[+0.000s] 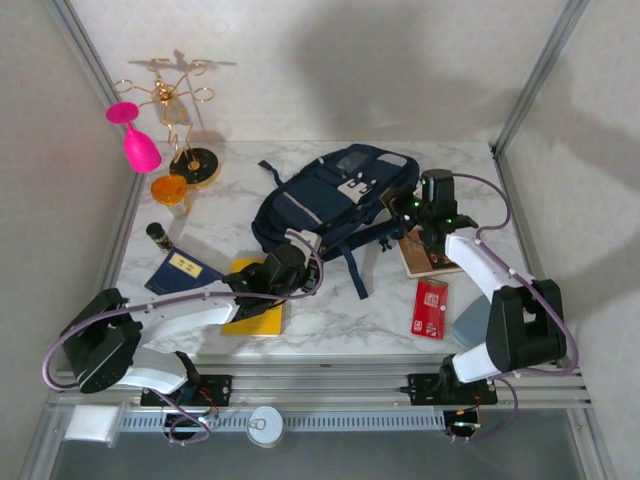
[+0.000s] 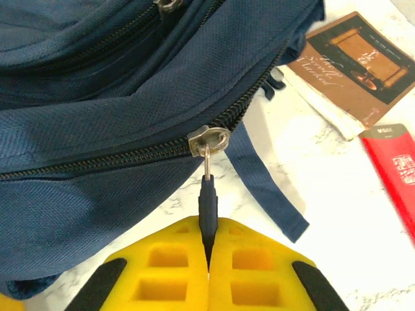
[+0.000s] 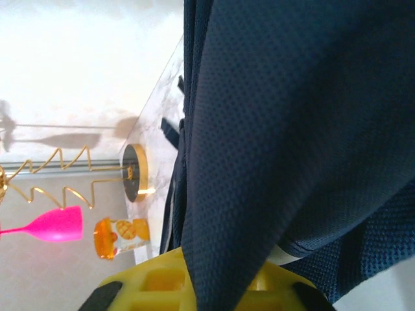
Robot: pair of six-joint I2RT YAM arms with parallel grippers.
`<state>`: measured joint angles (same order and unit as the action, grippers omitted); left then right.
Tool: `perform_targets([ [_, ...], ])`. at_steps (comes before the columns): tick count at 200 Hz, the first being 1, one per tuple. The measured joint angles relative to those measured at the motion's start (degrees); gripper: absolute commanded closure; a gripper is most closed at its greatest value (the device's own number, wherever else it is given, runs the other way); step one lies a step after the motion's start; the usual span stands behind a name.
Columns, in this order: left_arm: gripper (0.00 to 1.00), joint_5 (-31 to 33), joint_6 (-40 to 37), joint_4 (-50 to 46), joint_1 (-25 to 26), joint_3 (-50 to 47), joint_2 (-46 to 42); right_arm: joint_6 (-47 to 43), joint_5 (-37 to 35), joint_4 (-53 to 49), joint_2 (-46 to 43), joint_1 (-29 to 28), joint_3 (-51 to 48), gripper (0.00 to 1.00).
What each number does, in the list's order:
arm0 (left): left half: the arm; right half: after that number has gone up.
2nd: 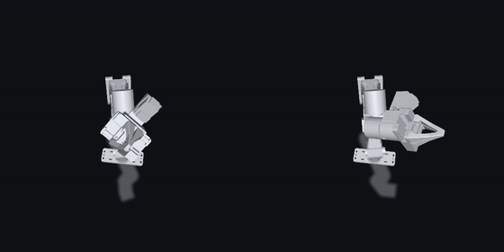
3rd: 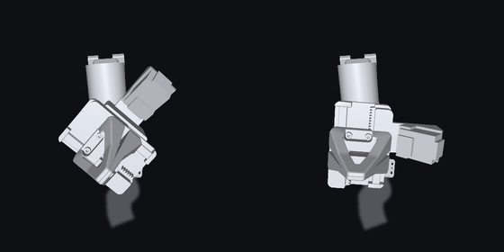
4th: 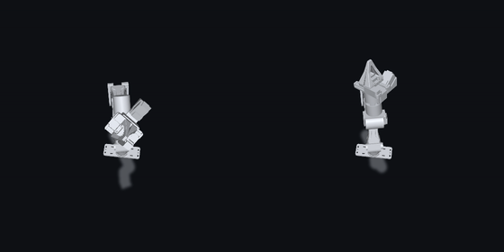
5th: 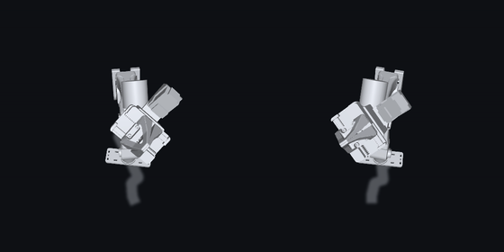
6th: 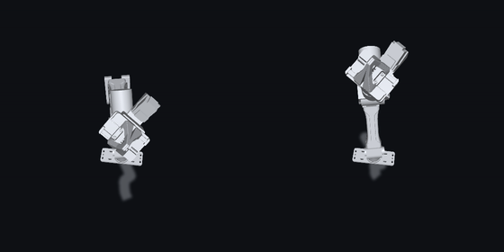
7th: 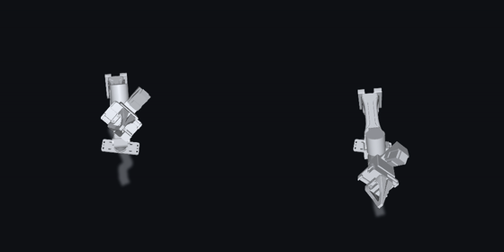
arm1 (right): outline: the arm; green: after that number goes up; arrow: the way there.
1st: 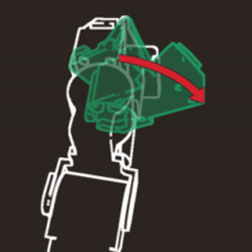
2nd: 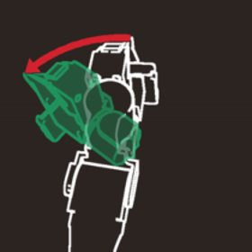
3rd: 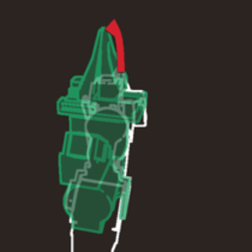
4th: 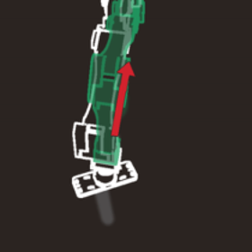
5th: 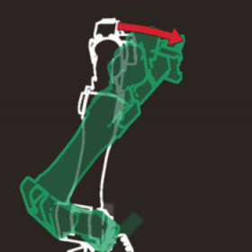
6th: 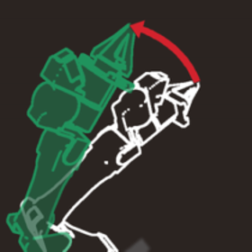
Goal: Pack the student bag
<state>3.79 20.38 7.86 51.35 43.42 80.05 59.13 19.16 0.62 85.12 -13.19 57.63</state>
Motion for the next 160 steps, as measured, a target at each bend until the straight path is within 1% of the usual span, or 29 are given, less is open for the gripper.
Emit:
perform_targets([
  [15, 1.00, 0.0, 1.5, 0.0, 0.6, 3.0, 3.3, -1.7, -0.2, -0.1, 1.4, 1.1, 1.0, 0.66],
  [16, 1.00, 0.0, 1.6, 0.0, 0.7, 3.3, 3.7, -1.6, -0.3, -0.1, 1.5, 1.2, 1.0, 0.63],
  [18, 1.00, 0.0, 1.9, 0.0, 0.7, 3.6, 4.1, -1.7, -0.4, -0.2, 1.6, 1.3, 1.0, 0.61],
  [34, 1.00, 0.2, 3.3, 0.4, 1.0, 5.4, 6.6, -3.5, -0.9, -1.4, 1.5, 2.1, 1.0, 0.36],
  [41, 1.00, 0.2, 3.7, 0.5, 1.1, 5.7, 7.3, -4.2, -0.9, -2.1, 1.3, 2.4, 1.0, 0.27],
  [49, 1.00, 0.2, 4.1, 0.8, 1.1, 5.8, 7.8, -5.2, -1.0, -3.3, 0.7, 2.6, 1.0, 0.19],
  [56, 1.00, 0.2, 4.3, 0.9, 1.1, 5.8, 8.1, -6.0, -1.1, -4.7, -0.2, 2.9, 0.9, 0.15],
  [71, 1.00, 0.0, 4.5, 0.9, 1.1, 5.9, 8.5, -6.8, -1.3, -6.3, -3.1, 3.3, -0.3, 0.12],
  [91, 1.00, -0.2, 4.6, 0.6, 1.1, 6.8, 9.5, -6.9, -0.3, -6.1, -8.3, 2.9, -4.7, 0.10],
  [111, 1.00, -0.3, 4.7, 0.2, 1.1, 7.7, 10.3, -5.6, 0.9, -6.1, -10.7, -0.5, -8.9, 0.09],
  [124, 1.00, -0.7, 4.9, 0.2, 1.1, 7.7, 10.3, -2.8, 1.5, -4.7, -11.5, -3.7, -12.4, 0.09],
  [144, 1.00, -1.1, 5.0, 0.2, 1.1, 7.7, 10.3, 3.3, 2.1, -0.1, -11.1, -8.8, -18.2, 0.13],
  [160, 1.00, -1.1, 5.0, 0.0, 1.1, 7.8, 10.4, 7.3, 2.4, 3.1, -8.3, -11.2, -19.0, 0.19],
])
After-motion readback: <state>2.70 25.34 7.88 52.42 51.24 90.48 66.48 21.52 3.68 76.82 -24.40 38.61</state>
